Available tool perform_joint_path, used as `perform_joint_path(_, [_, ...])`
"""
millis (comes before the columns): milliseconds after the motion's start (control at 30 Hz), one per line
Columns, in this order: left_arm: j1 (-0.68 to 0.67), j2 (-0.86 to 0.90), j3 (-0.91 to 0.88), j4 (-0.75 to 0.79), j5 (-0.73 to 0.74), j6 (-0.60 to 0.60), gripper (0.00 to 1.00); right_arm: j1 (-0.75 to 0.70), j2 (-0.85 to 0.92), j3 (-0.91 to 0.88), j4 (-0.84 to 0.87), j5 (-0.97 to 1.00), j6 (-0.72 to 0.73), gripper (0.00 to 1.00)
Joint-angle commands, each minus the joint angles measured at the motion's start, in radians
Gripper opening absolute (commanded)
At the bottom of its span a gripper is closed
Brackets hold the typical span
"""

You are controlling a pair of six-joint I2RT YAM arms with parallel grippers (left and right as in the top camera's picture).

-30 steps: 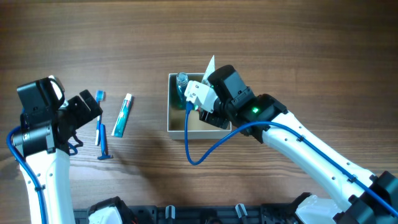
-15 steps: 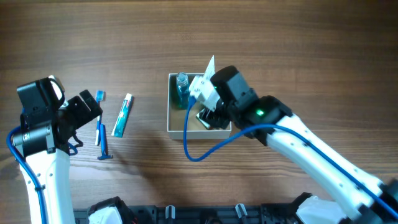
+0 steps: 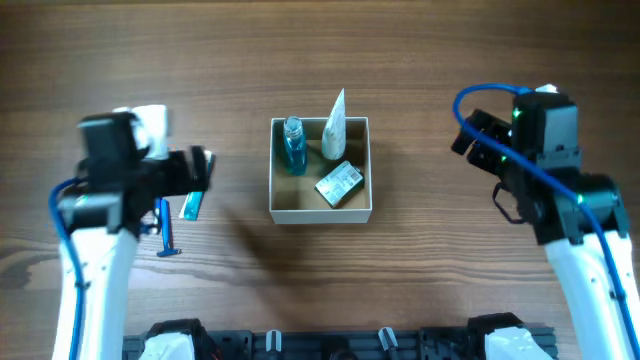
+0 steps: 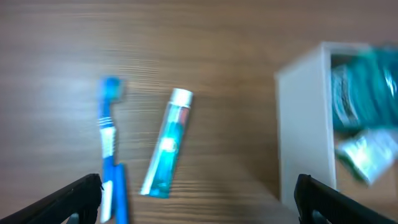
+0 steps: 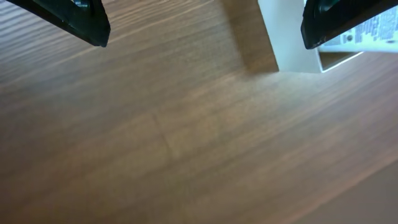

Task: Pack container
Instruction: 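Lower the Dettol box into the white box and release, withdraw right, then grasp the Colgate toothpaste tube with the left gripper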

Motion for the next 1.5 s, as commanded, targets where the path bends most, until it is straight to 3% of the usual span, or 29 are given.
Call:
perform_joint_path(0, [-0.130,0.146,0.016,0.024,-0.033,0.142,1.00,-0.013,0.073,-0.001,-0.005,-0.109,-0.013,1.00])
perform_joint_path(200, [-0.114,0.387,0.016,0.109,-0.080,0.138,1.00,-0.013,0.160,-0.001,-0.036,-0.118,-0.038,1.00])
perform_joint_path(467, [-0.025,0.466,0.016,0.153,-0.102,0.142,1.00,-0.013,0.170,-0.001,-0.034,-0.118,-0.053,1.00])
perform_joint_path(700, [-0.022,0.579,0.016,0.163,-0.076,0.142,1.00,-0.013,0.170,-0.001,-0.036,-0.118,-0.053,1.00])
perform_joint_path(1467, [-0.022,0.635,0.013,0.158,-0.074,0.137,1.00,-0.013,0.170,-0.001,-0.043,-0.118,-0.056,1.00])
